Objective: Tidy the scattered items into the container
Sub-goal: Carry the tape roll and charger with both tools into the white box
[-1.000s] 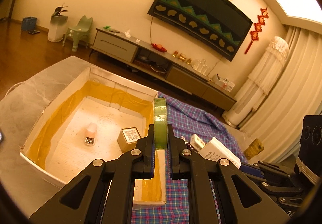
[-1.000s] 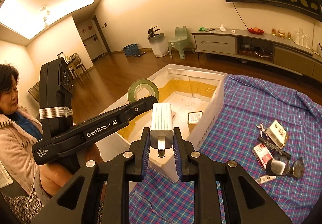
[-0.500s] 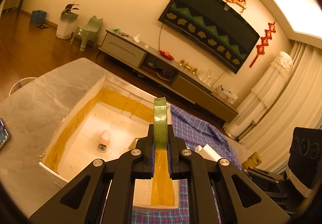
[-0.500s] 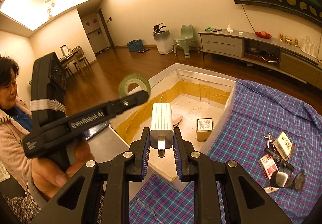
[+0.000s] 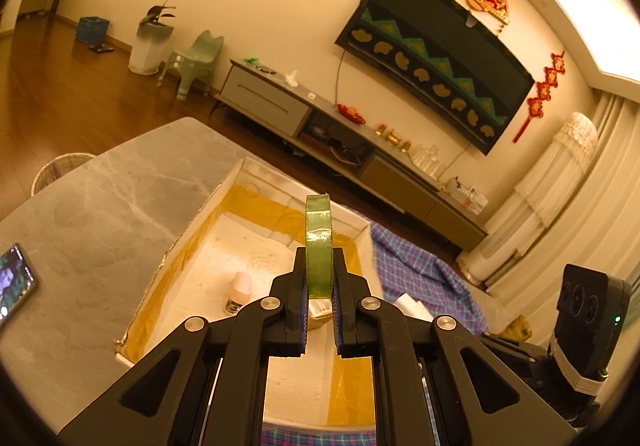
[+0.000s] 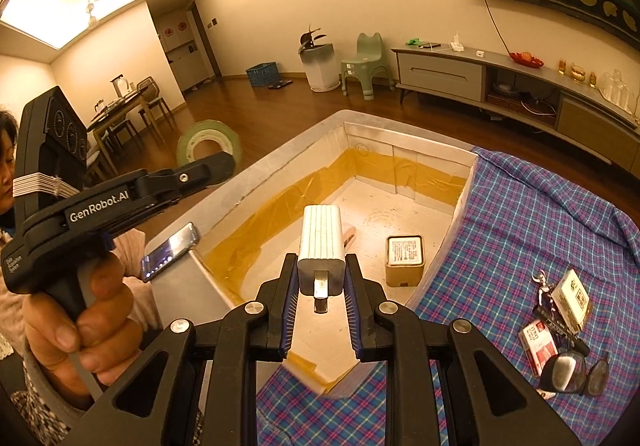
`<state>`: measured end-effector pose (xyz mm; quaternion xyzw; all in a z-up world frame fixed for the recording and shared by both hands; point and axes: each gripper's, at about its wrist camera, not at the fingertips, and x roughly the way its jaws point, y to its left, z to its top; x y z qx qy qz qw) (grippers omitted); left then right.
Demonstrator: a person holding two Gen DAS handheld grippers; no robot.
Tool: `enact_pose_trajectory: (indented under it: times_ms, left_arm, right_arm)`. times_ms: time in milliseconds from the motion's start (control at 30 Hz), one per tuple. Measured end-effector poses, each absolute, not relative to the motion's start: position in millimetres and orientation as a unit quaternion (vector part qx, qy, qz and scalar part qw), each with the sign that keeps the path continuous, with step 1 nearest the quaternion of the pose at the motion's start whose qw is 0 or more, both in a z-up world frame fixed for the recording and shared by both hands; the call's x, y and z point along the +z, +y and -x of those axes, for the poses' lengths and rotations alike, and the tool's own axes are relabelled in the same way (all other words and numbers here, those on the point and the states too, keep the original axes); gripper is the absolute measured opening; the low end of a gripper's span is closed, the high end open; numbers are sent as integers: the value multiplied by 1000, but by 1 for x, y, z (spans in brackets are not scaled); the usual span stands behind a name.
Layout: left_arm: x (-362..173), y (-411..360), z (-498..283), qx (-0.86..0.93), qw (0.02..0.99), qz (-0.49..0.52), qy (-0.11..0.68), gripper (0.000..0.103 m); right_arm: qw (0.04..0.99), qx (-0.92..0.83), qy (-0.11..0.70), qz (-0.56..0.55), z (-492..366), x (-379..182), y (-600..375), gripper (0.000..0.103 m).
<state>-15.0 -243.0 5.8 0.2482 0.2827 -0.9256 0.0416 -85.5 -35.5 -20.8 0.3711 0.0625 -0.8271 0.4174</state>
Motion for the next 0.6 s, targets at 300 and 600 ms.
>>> enact_pose_trajectory:
  times_ms: [300,600]
  left_arm:
    - [-20,-251,61,-912,58,-297,276,9]
    - [-33,-252,97,-902,60,-321,282,10]
  right_arm:
    - [403,-827,83,-384,115,-31,-50,23]
    - [393,-826,110,-388,136,-33,-68,23]
